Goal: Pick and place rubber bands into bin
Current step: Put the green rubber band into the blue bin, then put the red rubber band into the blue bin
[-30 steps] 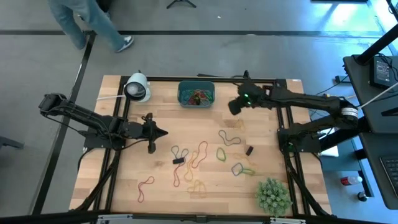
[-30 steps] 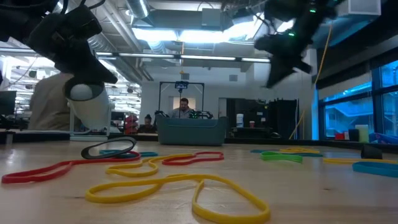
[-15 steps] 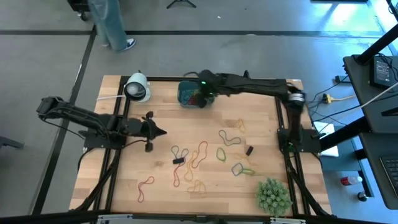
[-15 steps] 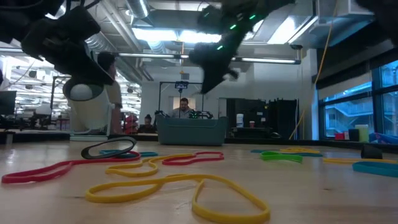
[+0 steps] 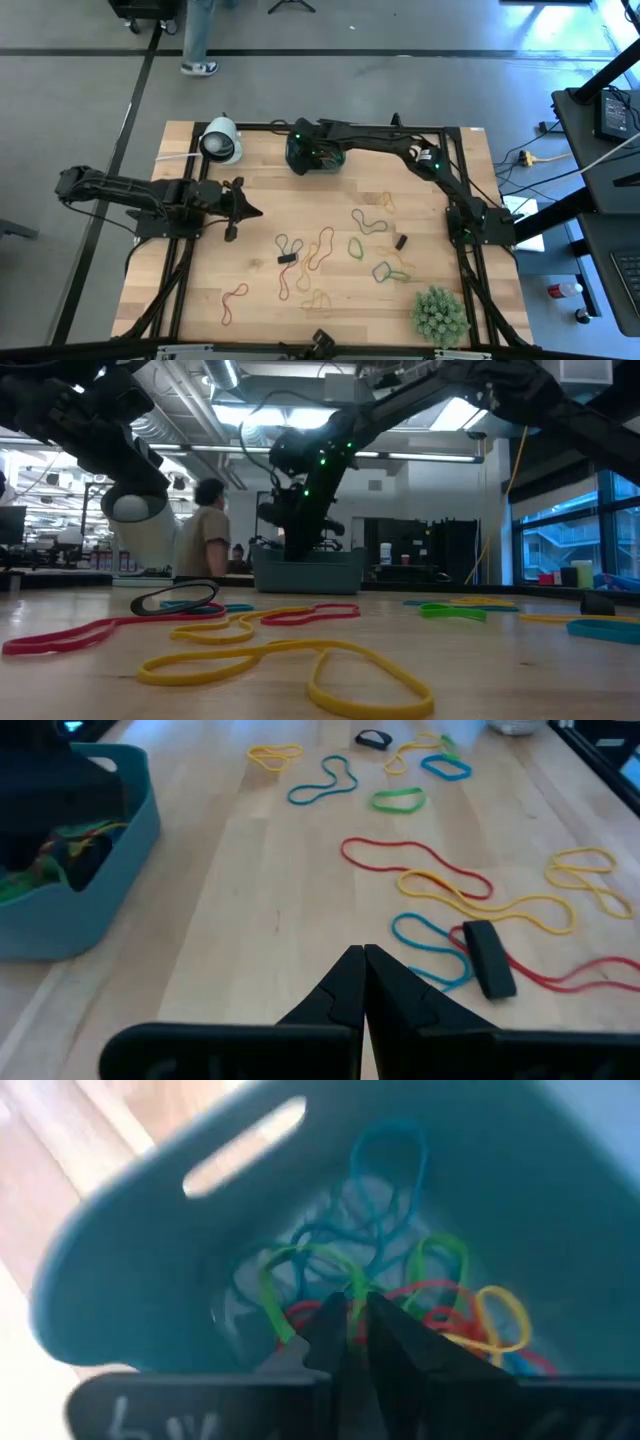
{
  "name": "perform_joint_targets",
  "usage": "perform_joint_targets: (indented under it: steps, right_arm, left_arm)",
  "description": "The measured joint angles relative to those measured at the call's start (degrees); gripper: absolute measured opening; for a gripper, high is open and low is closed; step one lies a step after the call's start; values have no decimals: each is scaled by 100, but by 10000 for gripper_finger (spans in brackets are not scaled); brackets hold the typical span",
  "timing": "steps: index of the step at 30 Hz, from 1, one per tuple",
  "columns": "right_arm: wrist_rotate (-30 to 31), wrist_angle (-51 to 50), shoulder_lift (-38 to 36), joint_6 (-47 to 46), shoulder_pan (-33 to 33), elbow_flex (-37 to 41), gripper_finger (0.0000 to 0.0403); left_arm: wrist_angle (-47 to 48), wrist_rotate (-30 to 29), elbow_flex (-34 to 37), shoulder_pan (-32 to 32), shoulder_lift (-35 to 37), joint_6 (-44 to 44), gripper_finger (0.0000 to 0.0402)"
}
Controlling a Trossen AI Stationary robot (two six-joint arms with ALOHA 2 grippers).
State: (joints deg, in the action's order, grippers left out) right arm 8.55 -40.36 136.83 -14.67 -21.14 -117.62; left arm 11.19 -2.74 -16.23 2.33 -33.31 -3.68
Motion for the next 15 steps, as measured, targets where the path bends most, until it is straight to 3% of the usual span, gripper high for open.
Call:
perform_joint_targets:
  steps: [10, 15]
  right_arm:
    - [-197, -403, -178, -289, -3, -75, 123]
    - [-670, -809, -425, 2, -1, -291, 132]
  left_arm:
    - [205, 92, 0, 2, 24, -9, 2]
    - [209, 6, 0, 2, 12, -258, 2]
